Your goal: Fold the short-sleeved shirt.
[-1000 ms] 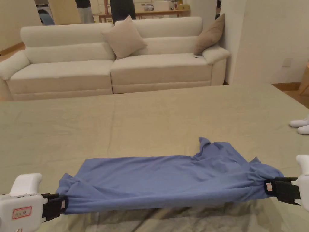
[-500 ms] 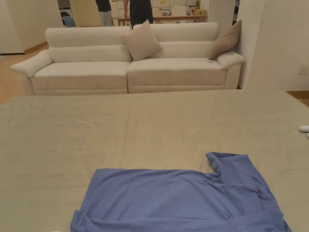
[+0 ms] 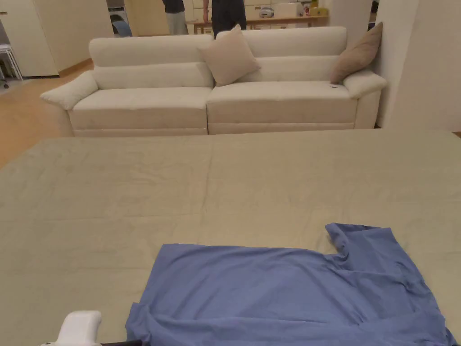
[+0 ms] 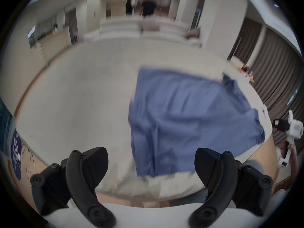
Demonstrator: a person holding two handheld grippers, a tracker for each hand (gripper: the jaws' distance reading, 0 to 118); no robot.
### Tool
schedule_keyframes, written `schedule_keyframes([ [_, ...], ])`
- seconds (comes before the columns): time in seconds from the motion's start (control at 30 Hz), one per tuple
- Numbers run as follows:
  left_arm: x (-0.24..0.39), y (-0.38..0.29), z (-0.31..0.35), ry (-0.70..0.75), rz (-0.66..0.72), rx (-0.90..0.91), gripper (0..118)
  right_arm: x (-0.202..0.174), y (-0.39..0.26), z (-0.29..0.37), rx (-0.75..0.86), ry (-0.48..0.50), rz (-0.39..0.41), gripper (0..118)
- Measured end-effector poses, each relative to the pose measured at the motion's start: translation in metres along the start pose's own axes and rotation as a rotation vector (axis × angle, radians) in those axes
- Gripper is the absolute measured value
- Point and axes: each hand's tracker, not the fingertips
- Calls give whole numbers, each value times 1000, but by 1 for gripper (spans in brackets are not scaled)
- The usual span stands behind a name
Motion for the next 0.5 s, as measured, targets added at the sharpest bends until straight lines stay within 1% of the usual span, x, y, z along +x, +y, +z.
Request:
schedule_keyframes([
  [0.03, 5, 14, 15, 8, -10, 76, 107, -3, 18, 14, 96, 26, -13, 102],
  [0.07, 9, 25, 27, -2, -17, 137, 107, -17, 40, 34, 169, 37, -9, 106],
  [0.1, 12, 36, 38, -12, -26, 198, 107, -22, 55, 44, 227, 37, -5, 106],
  [0.13, 12, 48, 41, -36, -13, 208, 107, -25, 67, 50, 261, 39, 3, 106],
  [0.17, 12, 57, 43, -87, -5, 198, 106, -27, 76, 52, 258, 51, 5, 103],
  [0.2, 14, 63, 45, -98, 1, 250, 104, -32, 82, 54, 257, 55, 9, 96],
  [0.23, 14, 67, 47, -103, -1, 333, 95, -35, 87, 55, 287, 54, 16, 76],
  [0.27, 15, 75, 45, -118, 2, 341, 64, -37, 90, 55, 294, 49, 23, 33],
  [0.3, 15, 82, 40, -107, 24, 324, 28, -39, 93, 52, 303, 32, 27, 0],
  [0.33, 15, 89, 33, -99, 35, 310, 0, -41, 95, 49, 311, 21, 31, 0],
  [0.37, 13, 94, 27, -108, 45, 318, 0, -41, 97, 48, 313, 35, 35, 0],
  [0.4, 11, 101, 16, -182, 45, 270, 0, -42, 99, 45, 315, 34, 42, 0],
  [0.43, 12, 107, 4, -167, 42, 273, 0, -44, 99, 42, 328, 12, 57, 0],
  [0.5, 12, 120, -24, -171, 3, 224, 0, -46, 97, 35, 327, 13, 58, 0],
])
